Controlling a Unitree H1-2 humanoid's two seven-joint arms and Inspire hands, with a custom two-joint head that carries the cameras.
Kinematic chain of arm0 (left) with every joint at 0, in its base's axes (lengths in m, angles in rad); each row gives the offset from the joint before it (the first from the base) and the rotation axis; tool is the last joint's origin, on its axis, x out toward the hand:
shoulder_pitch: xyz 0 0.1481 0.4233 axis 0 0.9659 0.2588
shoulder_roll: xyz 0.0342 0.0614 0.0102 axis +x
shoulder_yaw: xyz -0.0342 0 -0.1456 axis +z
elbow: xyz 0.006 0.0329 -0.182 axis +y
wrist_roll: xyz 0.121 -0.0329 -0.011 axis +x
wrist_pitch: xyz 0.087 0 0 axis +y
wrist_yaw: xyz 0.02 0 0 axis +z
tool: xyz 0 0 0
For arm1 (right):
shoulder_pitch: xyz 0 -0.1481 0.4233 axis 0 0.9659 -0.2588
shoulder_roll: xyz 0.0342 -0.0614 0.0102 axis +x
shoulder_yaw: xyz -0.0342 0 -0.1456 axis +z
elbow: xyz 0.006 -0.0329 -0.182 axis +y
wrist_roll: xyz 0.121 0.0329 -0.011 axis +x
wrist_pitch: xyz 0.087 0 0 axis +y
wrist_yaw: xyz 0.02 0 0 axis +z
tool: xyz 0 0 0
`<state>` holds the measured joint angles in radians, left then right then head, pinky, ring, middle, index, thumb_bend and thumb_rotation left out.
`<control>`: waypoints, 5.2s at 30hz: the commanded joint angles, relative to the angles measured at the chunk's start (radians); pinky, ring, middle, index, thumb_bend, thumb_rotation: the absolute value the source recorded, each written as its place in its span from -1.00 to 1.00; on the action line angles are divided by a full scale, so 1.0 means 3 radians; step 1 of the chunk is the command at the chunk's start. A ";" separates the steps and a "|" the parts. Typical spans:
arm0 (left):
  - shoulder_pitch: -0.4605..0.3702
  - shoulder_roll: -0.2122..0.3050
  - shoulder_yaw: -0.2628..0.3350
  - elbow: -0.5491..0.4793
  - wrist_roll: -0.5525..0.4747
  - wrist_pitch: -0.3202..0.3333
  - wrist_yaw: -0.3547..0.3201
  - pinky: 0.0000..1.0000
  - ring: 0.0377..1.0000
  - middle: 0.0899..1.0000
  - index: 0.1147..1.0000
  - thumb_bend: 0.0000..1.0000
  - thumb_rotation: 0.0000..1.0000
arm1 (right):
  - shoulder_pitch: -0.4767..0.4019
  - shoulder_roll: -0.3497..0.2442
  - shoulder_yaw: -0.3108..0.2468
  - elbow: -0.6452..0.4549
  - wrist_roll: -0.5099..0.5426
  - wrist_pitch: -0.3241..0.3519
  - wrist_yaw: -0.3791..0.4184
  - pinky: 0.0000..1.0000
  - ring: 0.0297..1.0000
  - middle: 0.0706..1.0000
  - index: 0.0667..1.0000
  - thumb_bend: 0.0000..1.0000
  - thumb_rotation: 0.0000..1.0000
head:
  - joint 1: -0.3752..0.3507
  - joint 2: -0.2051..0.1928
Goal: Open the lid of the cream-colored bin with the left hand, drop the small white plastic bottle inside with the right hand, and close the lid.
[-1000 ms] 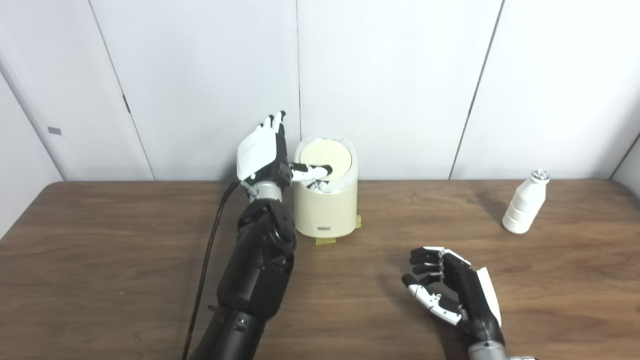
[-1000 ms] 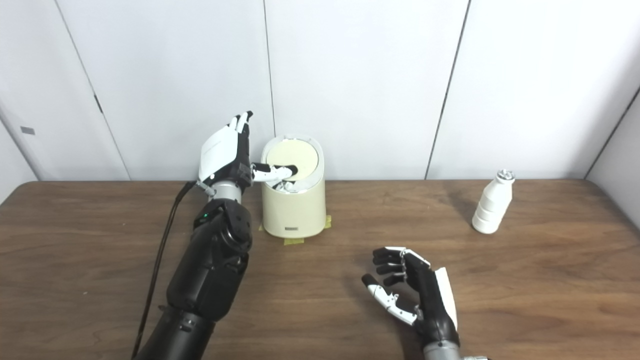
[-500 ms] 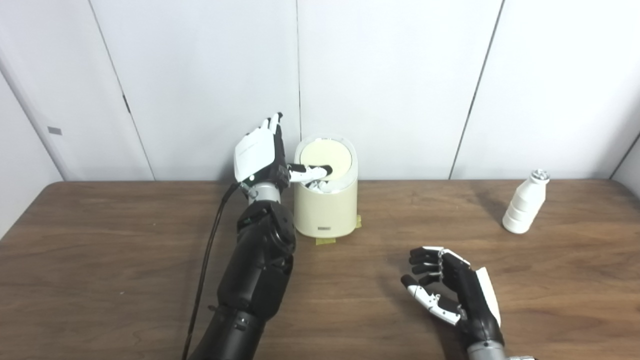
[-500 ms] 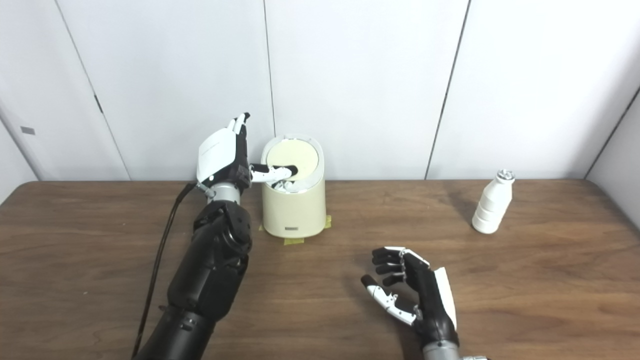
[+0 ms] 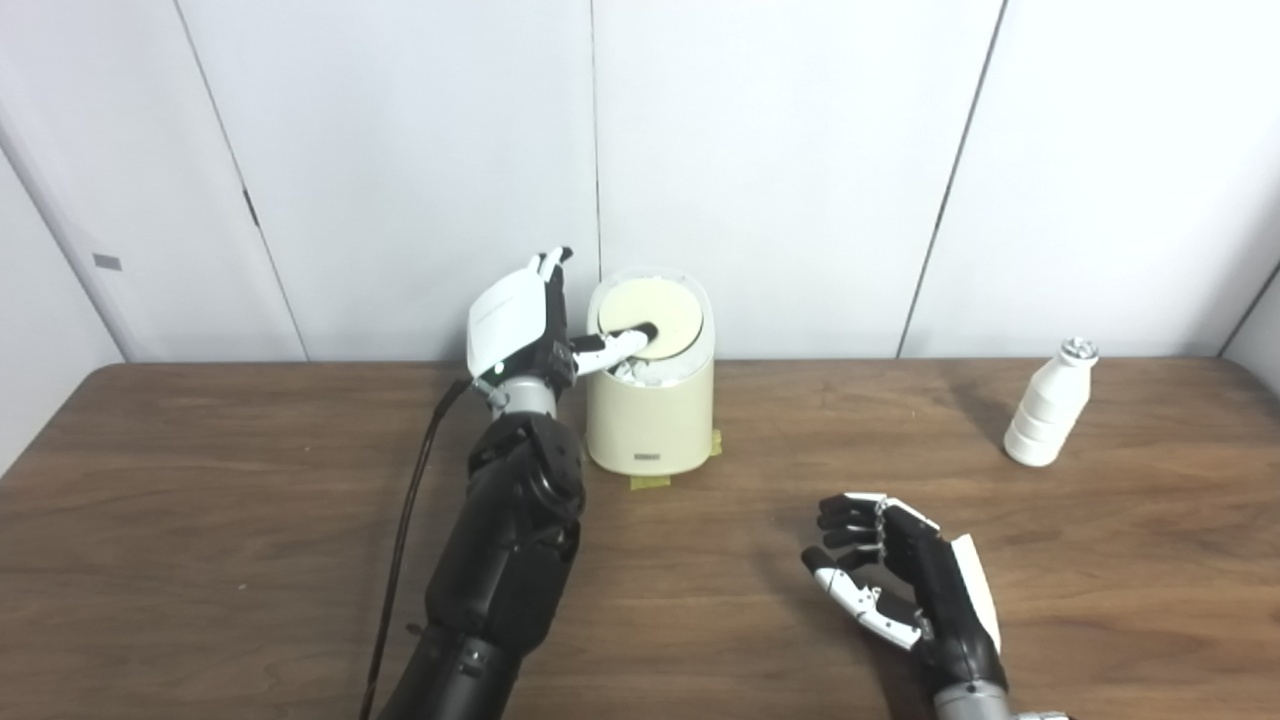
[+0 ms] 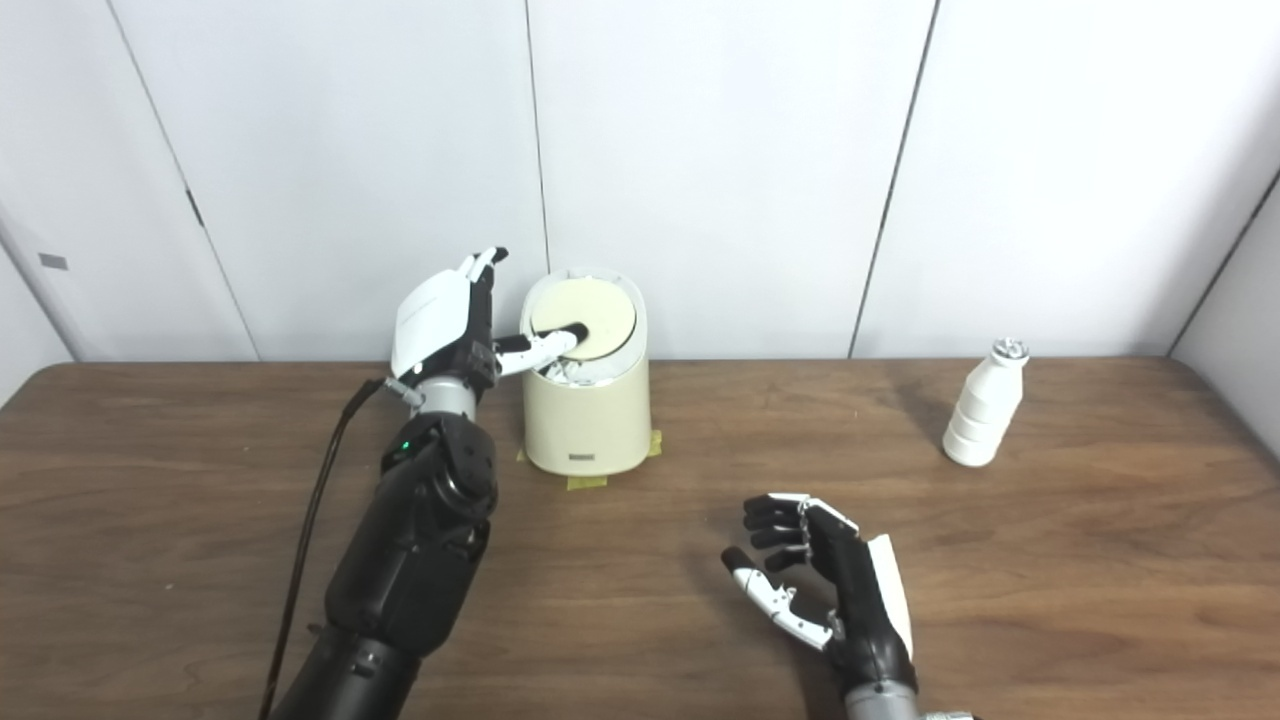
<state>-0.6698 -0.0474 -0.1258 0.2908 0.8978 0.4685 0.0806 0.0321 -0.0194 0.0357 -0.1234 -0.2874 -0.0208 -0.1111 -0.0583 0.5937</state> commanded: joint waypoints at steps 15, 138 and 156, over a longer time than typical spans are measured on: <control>0.0195 0.0065 0.0249 -0.0821 -0.1151 -0.0833 0.0434 0.23 0.48 0.48 0.45 -0.68 0.65 | -0.0099 0.0017 0.0005 -0.0048 -0.0028 -0.0128 -0.0049 -0.03 0.15 0.17 0.16 -0.43 -0.61 | 0.0011 -0.0012; 0.2081 0.0817 0.0869 -0.1096 -0.2820 -0.2346 -0.0182 0.20 0.38 0.36 0.32 -0.28 0.26 | -0.1381 -0.0496 -0.0896 0.0985 -0.0027 0.0666 -0.1218 0.25 0.55 0.75 0.80 0.77 -0.43 | -0.1574 -0.0264; 0.2114 0.0844 0.0890 -0.1135 -0.2831 -0.2369 -0.0192 0.18 0.35 0.34 0.30 -0.25 0.28 | -0.1521 -0.0720 -0.0786 0.1354 -0.0017 0.0619 -0.1166 0.38 0.68 0.83 0.86 0.83 -0.38 | -0.1589 -0.0259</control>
<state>-0.0265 0.1882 0.1357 -0.0392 0.0456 -0.2153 0.0244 -0.3685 -0.2087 -0.2024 0.2980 -0.2862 0.2130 -0.4603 -0.5338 0.5154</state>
